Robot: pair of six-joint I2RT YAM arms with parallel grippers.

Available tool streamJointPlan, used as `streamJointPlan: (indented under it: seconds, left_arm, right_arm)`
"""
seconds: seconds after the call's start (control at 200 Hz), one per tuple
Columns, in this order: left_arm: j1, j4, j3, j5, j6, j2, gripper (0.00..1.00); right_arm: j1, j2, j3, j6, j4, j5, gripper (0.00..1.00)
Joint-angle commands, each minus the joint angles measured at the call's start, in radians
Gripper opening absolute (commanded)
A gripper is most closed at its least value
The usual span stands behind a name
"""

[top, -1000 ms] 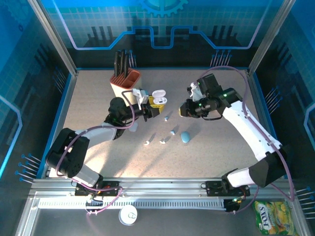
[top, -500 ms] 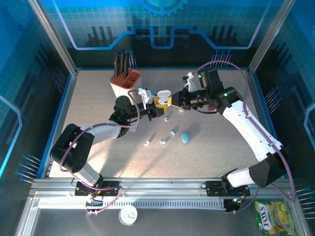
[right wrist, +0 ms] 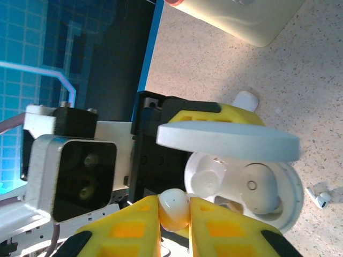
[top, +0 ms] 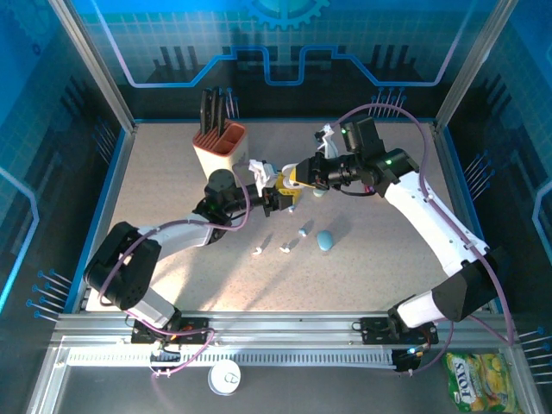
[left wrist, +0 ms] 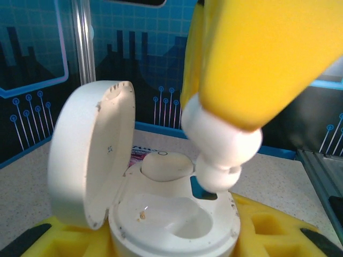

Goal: Insert wireless bluetooth earbuds into charging case

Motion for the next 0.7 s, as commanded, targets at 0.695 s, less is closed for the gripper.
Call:
streamJointPlan:
  seconds: [0.695]
  left_arm:
    - [-0.015, 0.032, 0.002, -0.014, 0.026, -0.042, 0.32]
  right_arm:
    - [0.047, 0.014, -0.018, 0.011, -0.022, 0.123, 0.17]
